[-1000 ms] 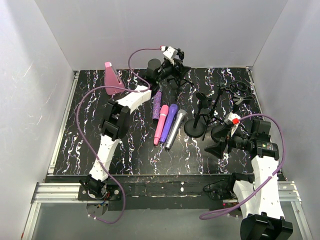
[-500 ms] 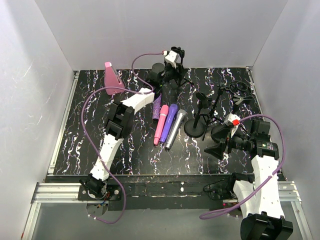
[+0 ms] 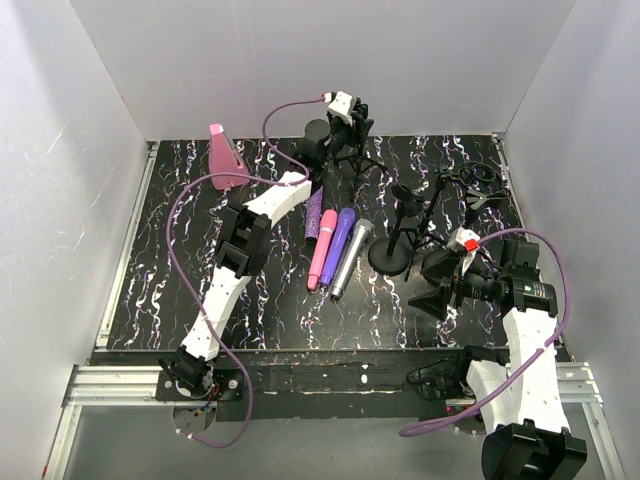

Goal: Attach the microphones to the stand

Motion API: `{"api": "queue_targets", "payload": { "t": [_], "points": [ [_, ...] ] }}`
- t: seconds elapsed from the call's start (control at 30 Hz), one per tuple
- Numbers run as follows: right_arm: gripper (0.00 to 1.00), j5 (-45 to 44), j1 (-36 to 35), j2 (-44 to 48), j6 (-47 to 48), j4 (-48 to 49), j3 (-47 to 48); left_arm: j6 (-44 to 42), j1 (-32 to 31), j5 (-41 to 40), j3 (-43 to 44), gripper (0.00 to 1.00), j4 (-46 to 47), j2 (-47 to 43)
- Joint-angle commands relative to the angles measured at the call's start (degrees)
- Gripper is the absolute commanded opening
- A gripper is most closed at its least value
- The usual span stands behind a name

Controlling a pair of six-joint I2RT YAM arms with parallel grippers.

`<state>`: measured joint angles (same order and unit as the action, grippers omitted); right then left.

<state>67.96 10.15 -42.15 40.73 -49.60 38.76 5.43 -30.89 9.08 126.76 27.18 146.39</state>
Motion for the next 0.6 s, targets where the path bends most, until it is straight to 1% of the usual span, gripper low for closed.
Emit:
{"api": "queue_targets", "payload": {
  "t": [0.0, 0.1, 0.17, 0.23, 0.33, 0.43, 0.57],
  "points": [
    [0.98, 2.26, 0.31, -0.3, 1.81, -1.11, 0.52, 0.37, -0.39, -1.0, 5.51, 0.39, -1.16, 2.32],
    [0.98, 2.44, 0.31, -0.48, 2.25, -1.46, 0.61, 0.55, -0.39, -0.82, 6.83, 0.33, -0.9, 3.29],
    [0.98, 2.61, 0.31, -0.56, 2.42, -1.64, 0.61, 0.37, -0.39, -0.73, 7.27, 0.26, -1.43, 3.64],
    [0.98, 2.61, 0.31, -0.74, 2.69, -1.81, 0.7, 0.02, -0.39, -0.56, 7.36, 0.13, -1.51, 3.56],
    [0.98, 2.7, 0.31, -0.83, 2.78, -1.9, 0.7, -0.6, -0.39, -0.38, 7.27, 0.0, -1.08, 2.42],
    [0.98, 2.88, 0.39, -0.74, 3.13, -2.16, 0.7, -0.77, -0.4, -0.03, 7.01, 0.0, 1.38, 0.22],
    [0.98, 3.05, 0.39, -0.74, 3.3, -2.16, 0.7, -2.53, -0.39, 0.85, 14.03, 0.0, -0.54, -1.28]
  ]
}}
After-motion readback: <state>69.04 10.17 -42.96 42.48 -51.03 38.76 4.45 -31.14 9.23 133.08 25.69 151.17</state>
